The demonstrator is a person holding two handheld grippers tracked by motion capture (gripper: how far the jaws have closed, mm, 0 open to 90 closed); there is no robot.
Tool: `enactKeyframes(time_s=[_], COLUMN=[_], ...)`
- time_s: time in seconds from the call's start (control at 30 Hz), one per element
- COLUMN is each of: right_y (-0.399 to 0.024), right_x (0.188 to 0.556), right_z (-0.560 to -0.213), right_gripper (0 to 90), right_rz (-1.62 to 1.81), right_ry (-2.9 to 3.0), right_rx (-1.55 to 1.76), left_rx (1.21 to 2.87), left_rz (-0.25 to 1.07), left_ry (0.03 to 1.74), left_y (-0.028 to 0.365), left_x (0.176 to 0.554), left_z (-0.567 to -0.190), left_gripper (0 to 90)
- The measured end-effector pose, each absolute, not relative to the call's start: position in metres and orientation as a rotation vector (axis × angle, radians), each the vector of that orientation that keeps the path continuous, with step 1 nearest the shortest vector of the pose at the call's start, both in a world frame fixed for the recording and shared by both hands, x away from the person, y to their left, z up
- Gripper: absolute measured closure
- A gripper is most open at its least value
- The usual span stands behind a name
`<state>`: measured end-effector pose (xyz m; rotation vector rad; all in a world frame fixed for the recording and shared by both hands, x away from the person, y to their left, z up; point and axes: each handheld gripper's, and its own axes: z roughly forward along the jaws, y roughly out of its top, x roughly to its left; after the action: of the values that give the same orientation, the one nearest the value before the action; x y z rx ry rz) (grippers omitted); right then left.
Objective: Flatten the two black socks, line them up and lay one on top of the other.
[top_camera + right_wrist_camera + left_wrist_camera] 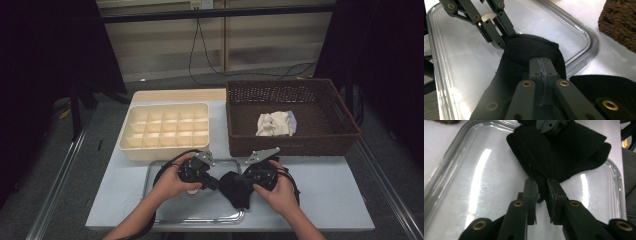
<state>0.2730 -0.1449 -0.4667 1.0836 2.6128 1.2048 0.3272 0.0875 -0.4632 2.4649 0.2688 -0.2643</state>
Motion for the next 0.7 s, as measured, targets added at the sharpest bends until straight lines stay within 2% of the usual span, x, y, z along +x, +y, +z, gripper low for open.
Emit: enactKeyframes(time_s=[0.23,0.7], right_y=[-0.150,-0.179], right_x=[0.271,0.264], right_z=[-0.462,-0.457], right_gripper=[89.3,89.3], right_rz=[1.249,1.270], right_ry=[2.591,2.540], right_rx=[1.080,1.119], left_rx=[2.454,2.434], left_rz=[-0.282,-0.196], left_ry=[0.318,0.404], left_y=[0.091,0.122], left_x=[0.329,0.339], left_z=[-0.458,-0.451], left_gripper=[82.2,82.5])
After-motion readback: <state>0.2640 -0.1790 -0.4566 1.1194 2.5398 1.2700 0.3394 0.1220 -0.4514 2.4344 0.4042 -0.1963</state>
